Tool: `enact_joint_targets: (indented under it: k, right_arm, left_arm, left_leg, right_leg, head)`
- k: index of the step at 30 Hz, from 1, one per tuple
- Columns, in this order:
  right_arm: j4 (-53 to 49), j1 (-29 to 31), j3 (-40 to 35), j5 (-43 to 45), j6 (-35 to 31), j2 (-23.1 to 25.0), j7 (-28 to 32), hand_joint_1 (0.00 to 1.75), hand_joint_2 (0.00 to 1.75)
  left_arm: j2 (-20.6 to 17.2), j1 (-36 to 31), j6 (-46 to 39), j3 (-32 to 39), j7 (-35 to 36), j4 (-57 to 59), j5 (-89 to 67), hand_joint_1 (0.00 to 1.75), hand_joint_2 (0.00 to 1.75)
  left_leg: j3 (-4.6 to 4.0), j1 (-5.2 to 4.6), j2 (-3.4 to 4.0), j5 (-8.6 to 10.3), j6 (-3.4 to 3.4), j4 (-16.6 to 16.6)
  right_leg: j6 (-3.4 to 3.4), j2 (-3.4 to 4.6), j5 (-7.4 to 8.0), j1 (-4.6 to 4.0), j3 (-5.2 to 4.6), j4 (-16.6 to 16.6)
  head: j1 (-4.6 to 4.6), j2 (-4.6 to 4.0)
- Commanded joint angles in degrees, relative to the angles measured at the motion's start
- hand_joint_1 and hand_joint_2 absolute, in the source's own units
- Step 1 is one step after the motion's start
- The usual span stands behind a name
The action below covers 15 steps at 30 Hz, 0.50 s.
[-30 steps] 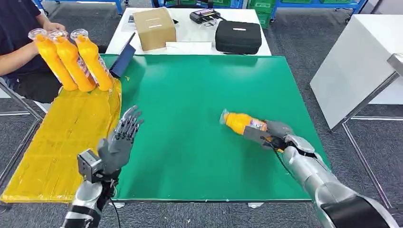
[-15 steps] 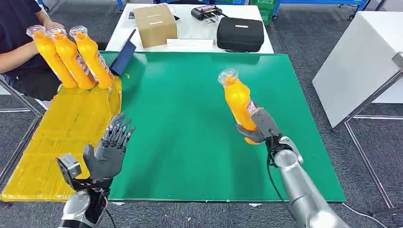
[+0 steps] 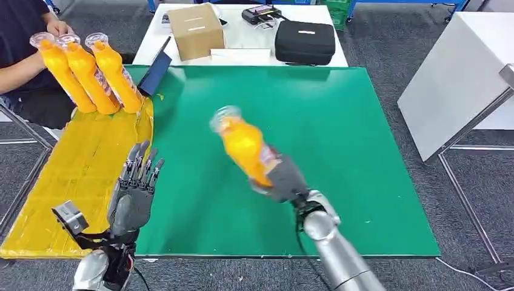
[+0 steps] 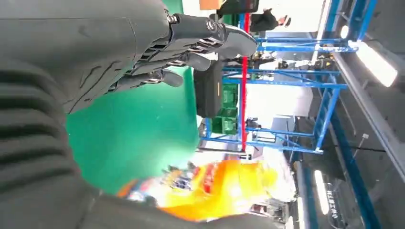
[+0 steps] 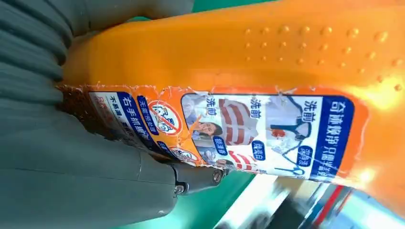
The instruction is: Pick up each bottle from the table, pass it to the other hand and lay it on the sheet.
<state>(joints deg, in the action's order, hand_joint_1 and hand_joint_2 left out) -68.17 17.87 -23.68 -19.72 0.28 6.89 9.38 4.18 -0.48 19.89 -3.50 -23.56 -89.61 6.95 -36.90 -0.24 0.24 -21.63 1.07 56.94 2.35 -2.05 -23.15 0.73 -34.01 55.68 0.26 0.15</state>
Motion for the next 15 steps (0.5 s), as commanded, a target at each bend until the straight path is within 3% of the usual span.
enact_joint_targets:
  k: [1, 15]
  right_arm:
    - [8.04, 4.96, -15.87, -2.17, -0.44, 4.31, -1.8, 1.75, 1.75]
    - [8.67, 4.88, -19.79, -2.16, -0.7, 3.47, -1.93, 1.75, 1.75]
  left_arm:
    - [1.32, 0.76, -0.85, -0.95, -2.95, -1.04, -5.23, 0.0, 1.75]
    - [-0.17, -0.47, -4.41, -3.86, -4.24, 1.67, -13.93, 0.0, 1.75]
  left_leg:
    - [0.44, 0.11, 0.22, -0.33, -0.15, 0.1]
    - [0.1, 0.01, -0.13, -0.06, -0.06, -0.04]
  right_leg:
    - [-0.15, 0.45, -0.24, -0.07, 0.41, 0.03]
    - [-0.09, 0.04, -0.09, 0.01, 0.12, -0.04]
  head:
    - [0.02, 0.0]
    - [0.04, 0.0]
